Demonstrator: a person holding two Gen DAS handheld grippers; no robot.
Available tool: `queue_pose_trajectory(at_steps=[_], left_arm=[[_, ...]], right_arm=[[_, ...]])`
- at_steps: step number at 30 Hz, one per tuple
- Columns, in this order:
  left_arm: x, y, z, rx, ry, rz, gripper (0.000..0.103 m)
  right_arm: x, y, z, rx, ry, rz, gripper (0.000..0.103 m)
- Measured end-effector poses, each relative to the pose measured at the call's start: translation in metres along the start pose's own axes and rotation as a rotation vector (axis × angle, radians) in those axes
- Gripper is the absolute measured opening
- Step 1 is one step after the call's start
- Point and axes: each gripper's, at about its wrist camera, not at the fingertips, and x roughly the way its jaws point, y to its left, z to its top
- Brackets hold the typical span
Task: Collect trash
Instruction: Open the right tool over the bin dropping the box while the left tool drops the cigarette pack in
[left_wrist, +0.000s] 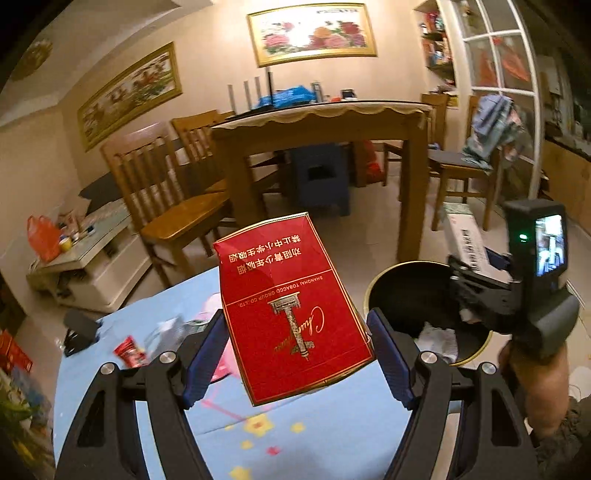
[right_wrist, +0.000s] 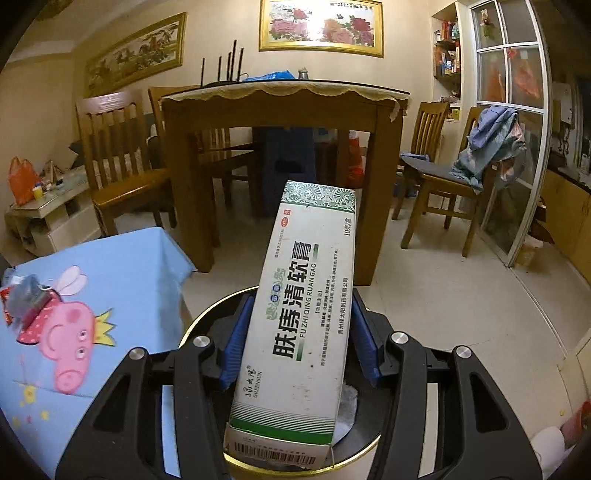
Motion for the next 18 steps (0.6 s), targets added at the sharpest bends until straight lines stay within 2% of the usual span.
queue_pose_trajectory(at_steps=[5,10,13,15,16,17,18], left_arm=[[0.023,-0.025,0.009,0.034,0.019,-0.032,0.073],[0.039,-0.043,0.01,0.061,0.032,-0.05,0.073],[0.052,-0.054,0.012,0.069,0.049,-0.062,0.073],[0.059,-0.06,0.012,0.075,0.058,-0.068,0.073],[0.065,-0.064,0.012,0.079,0.063,-0.073,0.073],[0.068,-0.066,0.013,0.081,0.067,-0.076,0.073],[0.071,-0.067,0.013,0.082,0.07,-0.079,0.073]], right_arm=[[0.041,-0.004,-0.014,0.001,0.113,0.005,0.051],[0.058,0.002,-0.015,0.015,0.119,0.011,0.051],[0.068,0.001,-0.018,0.021,0.153,-0.005,0.053],[0.075,-0.002,-0.021,0.016,0.193,-0.048,0.064],[0.073,-0.004,-0.02,0.02,0.183,-0.069,0.082],[0.071,-0.007,-0.019,0.025,0.157,-0.096,0.089],[0.065,-0.012,-0.017,0.039,0.124,-0.12,0.09]])
